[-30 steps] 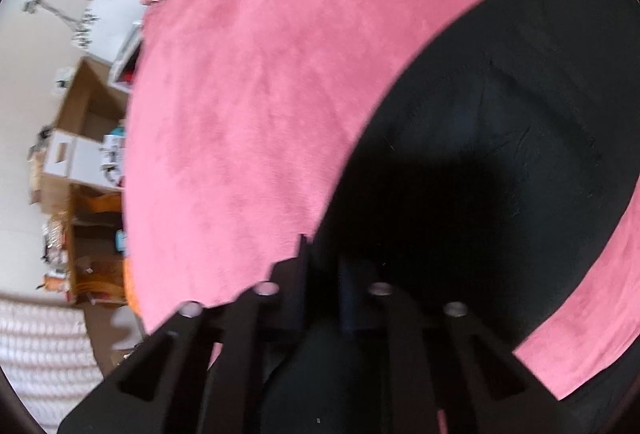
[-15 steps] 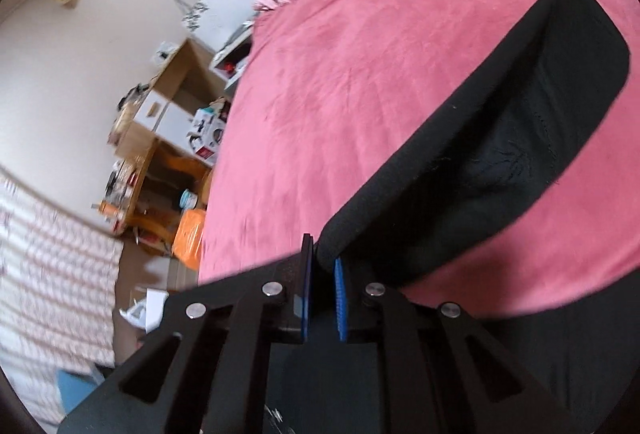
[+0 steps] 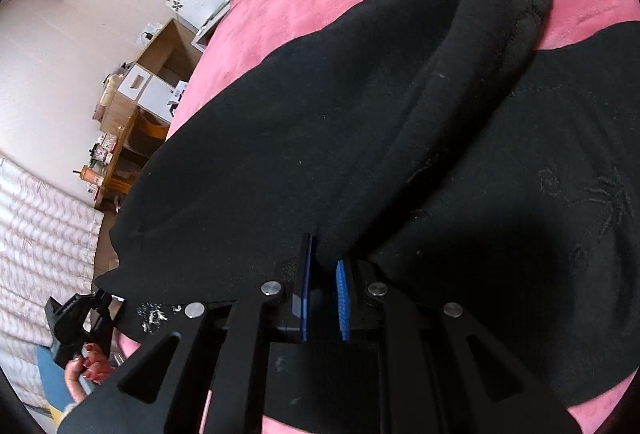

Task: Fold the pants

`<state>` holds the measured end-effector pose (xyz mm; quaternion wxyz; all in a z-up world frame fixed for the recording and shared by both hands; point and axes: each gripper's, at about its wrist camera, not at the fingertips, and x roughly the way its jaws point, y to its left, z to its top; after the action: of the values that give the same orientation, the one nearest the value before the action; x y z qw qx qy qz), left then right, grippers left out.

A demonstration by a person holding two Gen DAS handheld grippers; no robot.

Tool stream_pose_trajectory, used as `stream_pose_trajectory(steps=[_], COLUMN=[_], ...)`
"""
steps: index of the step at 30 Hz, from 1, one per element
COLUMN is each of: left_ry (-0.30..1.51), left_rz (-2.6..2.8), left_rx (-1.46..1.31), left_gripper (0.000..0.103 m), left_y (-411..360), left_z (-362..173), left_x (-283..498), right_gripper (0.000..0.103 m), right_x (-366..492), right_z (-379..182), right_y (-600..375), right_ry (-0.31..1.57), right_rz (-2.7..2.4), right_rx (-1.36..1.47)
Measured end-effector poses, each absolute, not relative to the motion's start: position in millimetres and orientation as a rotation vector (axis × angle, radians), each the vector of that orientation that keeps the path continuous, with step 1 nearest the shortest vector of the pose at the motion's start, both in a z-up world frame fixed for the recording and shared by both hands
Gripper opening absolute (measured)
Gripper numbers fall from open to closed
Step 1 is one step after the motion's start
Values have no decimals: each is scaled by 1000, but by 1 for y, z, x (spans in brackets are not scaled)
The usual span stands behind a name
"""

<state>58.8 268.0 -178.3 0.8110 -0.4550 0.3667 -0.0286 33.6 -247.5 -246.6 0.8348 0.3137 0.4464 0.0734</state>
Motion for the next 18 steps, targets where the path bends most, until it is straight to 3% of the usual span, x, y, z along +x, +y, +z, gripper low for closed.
stream_pose_trajectory(steps=[2, 3, 4, 7, 9, 13, 15, 17, 18], left_ry=[778, 779, 788, 742, 725, 785, 801, 816, 820], left_rz=[-48, -50, -43, -53, -45, -101, -77, -77, -75], left_rx=[-969, -975, -988, -1069, -1077, -991, -923, -874, -847], left_gripper=[3, 10, 33, 69, 75, 75, 75, 75, 75], left_y=[269, 270, 272, 277, 274, 251, 241, 235, 231], left_z=[-176, -175, -175, -171, -167, -166, -168, -169, -167], left_x=[53, 50, 45, 28, 20, 30, 37, 45, 50], right_gripper=[11, 11, 11, 11, 11, 14, 22, 45, 49], right_x=[32, 32, 31, 34, 36, 34, 37, 39, 41], right_z=[-247, -248, -249, -251, -253, -253, -250, -242, -239], right_y=[-245, -245, -244, -250, -250, -249, -252, -252, -252], right_ry=[929, 919, 914, 905, 901, 898, 901, 878, 860], right_rz=[168, 173, 175, 187, 192, 195, 199, 180, 162], right_rx=[637, 629, 632, 647, 645, 624, 650, 669, 673])
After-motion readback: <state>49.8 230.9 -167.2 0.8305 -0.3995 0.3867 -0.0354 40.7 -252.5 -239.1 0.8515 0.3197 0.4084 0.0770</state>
